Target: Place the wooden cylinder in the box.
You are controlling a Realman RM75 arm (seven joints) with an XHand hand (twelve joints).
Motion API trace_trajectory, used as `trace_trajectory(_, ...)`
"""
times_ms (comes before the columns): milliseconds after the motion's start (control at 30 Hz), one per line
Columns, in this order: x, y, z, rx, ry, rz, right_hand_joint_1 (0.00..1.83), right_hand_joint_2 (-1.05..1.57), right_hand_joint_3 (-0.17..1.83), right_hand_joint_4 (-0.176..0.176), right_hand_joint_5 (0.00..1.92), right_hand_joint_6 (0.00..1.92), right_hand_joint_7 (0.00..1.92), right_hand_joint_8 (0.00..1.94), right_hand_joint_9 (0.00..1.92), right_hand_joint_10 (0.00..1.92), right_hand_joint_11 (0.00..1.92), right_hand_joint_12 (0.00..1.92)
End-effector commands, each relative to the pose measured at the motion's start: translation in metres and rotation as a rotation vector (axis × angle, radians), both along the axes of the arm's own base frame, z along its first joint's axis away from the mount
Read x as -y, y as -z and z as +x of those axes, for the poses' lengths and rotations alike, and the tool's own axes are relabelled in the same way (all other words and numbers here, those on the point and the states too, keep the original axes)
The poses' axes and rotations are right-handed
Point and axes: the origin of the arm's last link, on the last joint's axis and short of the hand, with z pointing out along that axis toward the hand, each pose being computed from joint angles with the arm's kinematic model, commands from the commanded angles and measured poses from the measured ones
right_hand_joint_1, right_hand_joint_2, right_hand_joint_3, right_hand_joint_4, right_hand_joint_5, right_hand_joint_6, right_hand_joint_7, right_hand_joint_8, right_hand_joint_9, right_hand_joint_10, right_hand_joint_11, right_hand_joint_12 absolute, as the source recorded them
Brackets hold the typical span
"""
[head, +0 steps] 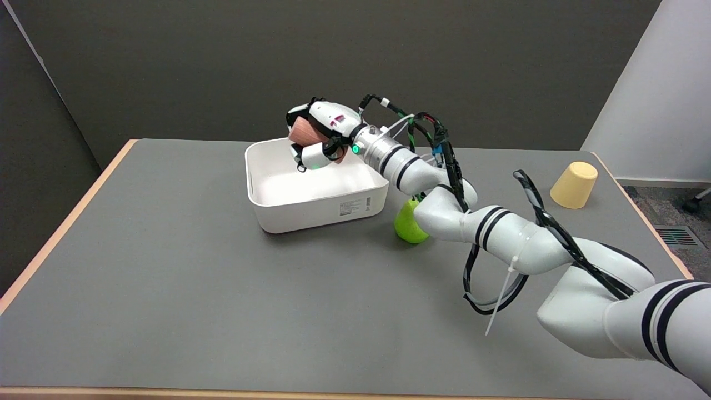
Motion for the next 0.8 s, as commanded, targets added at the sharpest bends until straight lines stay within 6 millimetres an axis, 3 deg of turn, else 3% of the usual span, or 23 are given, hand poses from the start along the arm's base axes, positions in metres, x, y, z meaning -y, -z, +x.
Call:
trace_trajectory(33, 0.001, -0.009, -0.027, -0.012, 0.072, -0.03, 0.85, 0.99, 0.9, -0.021, 0.59, 1.92, 0.84, 1.94, 1.23, 1.92, 0.98, 1.92)
trace_trajectory(100, -0.001, -0.01, -0.03, 0.005, 0.085, -0.032, 0.84, 1.02, 0.85, -0.025, 0.57, 1.92, 0.8, 1.94, 1.2, 1.92, 0.91, 1.92)
trace_trajectory(167, -0.001, -0.011, -0.034, 0.018, 0.112, -0.039, 0.81, 1.04, 0.76, -0.038, 0.54, 1.84, 0.6, 1.94, 0.97, 1.92, 0.61, 1.92)
trace_trajectory(233, -0.001, -0.012, -0.036, 0.019, 0.124, -0.043, 0.72, 0.84, 0.77, -0.075, 0.59, 1.3, 0.27, 1.94, 0.44, 1.92, 0.02, 1.92)
trace_trajectory(267, -0.001, -0.012, -0.037, 0.019, 0.125, -0.044, 0.58, 0.77, 0.83, -0.022, 0.41, 0.85, 0.34, 1.17, 0.43, 1.46, 0.15, 1.75)
trace_trajectory(300, -0.002, -0.012, -0.037, 0.02, 0.125, -0.044, 0.45, 0.72, 0.87, 0.023, 0.26, 0.49, 0.4, 0.52, 0.43, 1.07, 0.27, 1.6)
trace_trajectory(367, -0.002, -0.013, -0.037, 0.024, 0.123, -0.044, 0.32, 0.66, 0.84, 0.043, 0.12, 0.34, 0.14, 0.28, 0.11, 0.66, 0.05, 1.24)
trace_trajectory(433, -0.002, -0.013, -0.037, 0.034, 0.126, -0.043, 0.28, 0.61, 0.88, 0.047, 0.07, 0.32, 0.04, 0.2, 0.02, 0.54, 0.0, 1.17)
trace_trajectory(500, -0.002, -0.013, -0.037, 0.052, 0.132, -0.041, 0.42, 0.56, 0.98, 0.041, 0.07, 0.31, 0.1, 0.02, 0.03, 0.42, 0.08, 0.97)
trace_trajectory(600, -0.004, -0.012, -0.037, 0.069, 0.128, -0.037, 0.23, 0.59, 0.95, 0.039, 0.04, 0.3, 0.0, 0.16, 0.0, 0.35, 0.0, 1.03)
trace_trajectory(733, -0.013, -0.011, -0.023, 0.165, 0.044, -0.005, 0.23, 0.61, 0.97, 0.04, 0.03, 0.27, 0.01, 0.12, 0.0, 0.26, 0.0, 0.99)
trace_trajectory(800, -0.023, -0.013, -0.006, 0.283, -0.036, 0.02, 0.23, 0.61, 0.97, 0.043, 0.03, 0.27, 0.0, 0.12, 0.0, 0.25, 0.0, 0.97)
